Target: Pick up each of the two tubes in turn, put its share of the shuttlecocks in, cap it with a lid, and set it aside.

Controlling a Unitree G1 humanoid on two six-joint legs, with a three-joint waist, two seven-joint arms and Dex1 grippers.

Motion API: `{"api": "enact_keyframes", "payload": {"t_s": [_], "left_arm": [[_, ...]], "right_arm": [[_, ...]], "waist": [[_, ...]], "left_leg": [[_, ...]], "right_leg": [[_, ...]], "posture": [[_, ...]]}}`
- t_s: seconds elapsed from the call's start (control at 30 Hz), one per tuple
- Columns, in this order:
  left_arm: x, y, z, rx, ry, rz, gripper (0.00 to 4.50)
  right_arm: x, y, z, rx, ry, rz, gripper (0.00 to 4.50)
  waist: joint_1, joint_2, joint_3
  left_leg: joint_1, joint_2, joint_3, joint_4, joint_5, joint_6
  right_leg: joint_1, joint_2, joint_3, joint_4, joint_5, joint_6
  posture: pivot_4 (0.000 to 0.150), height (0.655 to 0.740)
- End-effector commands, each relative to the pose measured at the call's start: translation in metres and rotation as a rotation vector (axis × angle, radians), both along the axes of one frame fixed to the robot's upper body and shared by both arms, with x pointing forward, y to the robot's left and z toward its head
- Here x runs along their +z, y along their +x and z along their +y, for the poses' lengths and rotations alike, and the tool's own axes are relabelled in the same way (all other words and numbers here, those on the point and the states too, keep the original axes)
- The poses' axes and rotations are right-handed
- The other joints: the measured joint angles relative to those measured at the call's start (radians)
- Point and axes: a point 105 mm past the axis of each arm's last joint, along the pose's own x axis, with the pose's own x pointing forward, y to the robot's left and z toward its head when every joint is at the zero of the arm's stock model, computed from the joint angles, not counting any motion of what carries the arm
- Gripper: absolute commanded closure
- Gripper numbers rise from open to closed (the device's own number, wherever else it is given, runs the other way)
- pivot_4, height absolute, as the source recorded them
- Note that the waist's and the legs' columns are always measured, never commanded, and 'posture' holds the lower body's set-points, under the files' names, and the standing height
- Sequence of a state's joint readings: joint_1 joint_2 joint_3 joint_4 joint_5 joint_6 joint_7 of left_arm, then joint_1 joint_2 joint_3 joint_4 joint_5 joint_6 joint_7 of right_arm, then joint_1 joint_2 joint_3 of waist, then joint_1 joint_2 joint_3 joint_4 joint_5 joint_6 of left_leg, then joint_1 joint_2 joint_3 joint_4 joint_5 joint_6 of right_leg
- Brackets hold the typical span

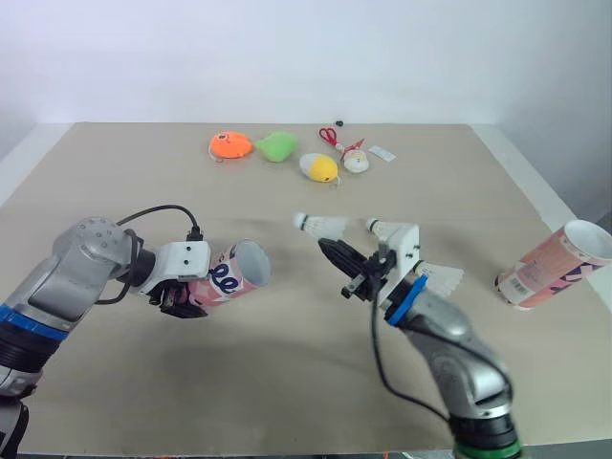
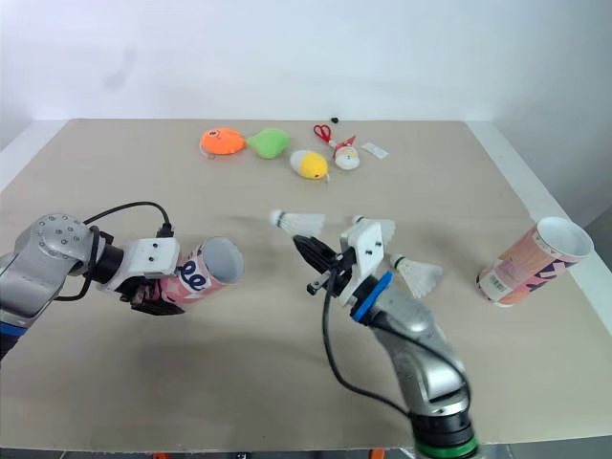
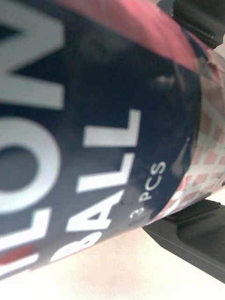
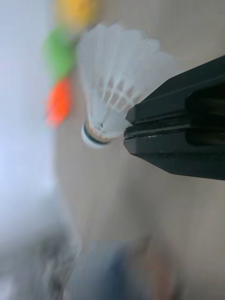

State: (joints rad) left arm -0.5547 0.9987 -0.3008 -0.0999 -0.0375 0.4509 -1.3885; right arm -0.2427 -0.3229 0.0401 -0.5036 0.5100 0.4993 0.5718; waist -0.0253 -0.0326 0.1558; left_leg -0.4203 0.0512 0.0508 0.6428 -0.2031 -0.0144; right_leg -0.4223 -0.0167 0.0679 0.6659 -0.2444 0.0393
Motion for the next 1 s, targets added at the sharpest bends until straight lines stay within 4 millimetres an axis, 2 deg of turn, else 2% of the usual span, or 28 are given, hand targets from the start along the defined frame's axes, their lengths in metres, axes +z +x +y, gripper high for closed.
{"api": "enact_keyframes", "payload": {"t_s": [0.03, 0.13, 0.27, 0.43, 0.53, 0.63, 0.73, 0.83, 0.87, 0.9, 0.97, 1.0], "left_arm": [[-0.003, 0.003, 0.004, 0.031, 0.018, 0.003, 1.19], [-0.003, 0.005, 0.004, 0.035, 0.021, -0.003, 1.19], [0.000, 0.007, 0.000, 0.036, 0.004, -0.015, 1.19], [0.002, 0.008, -0.003, 0.029, 0.002, -0.022, 1.19], [0.003, 0.009, -0.003, 0.024, 0.007, -0.024, 1.19], [0.004, 0.011, -0.003, 0.018, 0.011, -0.032, 1.19], [0.005, 0.011, -0.004, 0.016, 0.008, -0.032, 1.19], [0.004, 0.010, -0.006, 0.013, 0.005, -0.024, 1.19], [0.003, 0.010, -0.006, 0.013, 0.004, -0.022, 1.19], [0.003, 0.009, -0.006, 0.013, 0.003, -0.021, 1.19], [0.002, 0.009, -0.006, 0.015, 0.001, -0.020, 1.19], [0.001, 0.009, -0.006, 0.016, 0.000, -0.019, 1.19]], "right_arm": [[0.024, -0.017, 0.006, 0.135, -0.048, -0.066, 4.44], [0.027, -0.026, 0.013, 0.230, -0.167, -0.097, 4.44], [0.011, -0.032, 0.024, 0.299, -0.329, -0.115, 4.44], [0.002, -0.030, 0.040, 0.344, -0.361, -0.125, 4.44], [0.011, -0.029, 0.054, 0.378, -0.325, -0.145, 4.44], [0.016, -0.029, 0.058, 0.380, -0.302, -0.148, 4.44], [0.015, -0.031, 0.051, 0.354, -0.263, -0.108, 3.52], [0.020, -0.027, 0.031, 0.225, -0.166, -0.072, 2.05], [0.022, -0.023, 0.021, 0.147, -0.135, -0.072, 1.52], [0.023, -0.020, 0.009, 0.061, -0.115, -0.075, 1.21], [0.021, -0.010, -0.019, -0.173, -0.115, -0.120, 0.14], [0.021, -0.007, -0.030, -0.262, -0.125, -0.143, 0.06]], "waist": [[0.001, -0.001, 0.000], [0.002, 0.000, 0.000], [0.002, 0.000, 0.000], [0.002, 0.000, 0.000], [0.002, 0.000, 0.000], [0.004, -0.001, 0.000], [0.004, -0.001, 0.000], [0.005, -0.001, 0.000], [0.005, -0.001, 0.000], [0.005, -0.001, 0.000], [0.005, -0.001, 0.000], [0.005, -0.001, 0.000]], "left_leg": [[0.000, 0.000, 0.000, 0.001, 0.000, 0.000], [0.000, 0.000, 0.000, 0.001, 0.000, 0.001], [0.000, 0.000, 0.000, 0.001, 0.001, 0.001], [-0.001, 0.000, 0.000, 0.002, 0.001, 0.001], [-0.002, 0.000, 0.000, 0.004, 0.001, 0.001], [-0.003, 0.001, -0.001, 0.007, 0.001, 0.001], [-0.004, 0.001, 0.000, 0.008, 0.000, 0.001], [-0.005, 0.000, 0.000, 0.008, 0.000, 0.001], [-0.005, 0.000, 0.000, 0.008, 0.000, 0.001], [-0.005, 0.000, 0.000, 0.008, 0.000, 0.001], [-0.005, 0.000, 0.000, 0.008, 0.000, 0.001], [-0.005, 0.000, 0.000, 0.009, 0.000, 0.001]], "right_leg": [[0.000, 0.000, 0.000, 0.000, -0.001, -0.002], [0.000, 0.001, 0.000, 0.000, 0.000, -0.003], [0.000, 0.001, 0.000, 0.000, 0.000, -0.003], [0.000, 0.001, 0.000, 0.000, 0.000, -0.003], [0.000, 0.001, 0.000, 0.000, 0.001, -0.002], [0.000, 0.001, -0.001, 0.001, 0.001, -0.002], [0.000, 0.001, 0.000, 0.000, 0.002, -0.001], [0.000, 0.000, 0.000, 0.000, 0.002, -0.001], [0.000, 0.000, 0.000, 0.000, 0.002, -0.001], [0.000, 0.000, 0.000, 0.000, 0.002, -0.001], [0.000, 0.000, 0.000, 0.000, 0.002, -0.001], [0.000, 0.000, 0.000, 0.000, 0.002, -0.001]], "posture": [[0.150, 0.7400], [0.150, 0.7400], [0.150, 0.7400], [0.150, 0.7400], [0.150, 0.7400], [0.150, 0.7400], [0.150, 0.7400], [0.150, 0.7400], [0.150, 0.7400], [0.150, 0.7400], [0.150, 0.7400], [0.150, 0.7400]]}}
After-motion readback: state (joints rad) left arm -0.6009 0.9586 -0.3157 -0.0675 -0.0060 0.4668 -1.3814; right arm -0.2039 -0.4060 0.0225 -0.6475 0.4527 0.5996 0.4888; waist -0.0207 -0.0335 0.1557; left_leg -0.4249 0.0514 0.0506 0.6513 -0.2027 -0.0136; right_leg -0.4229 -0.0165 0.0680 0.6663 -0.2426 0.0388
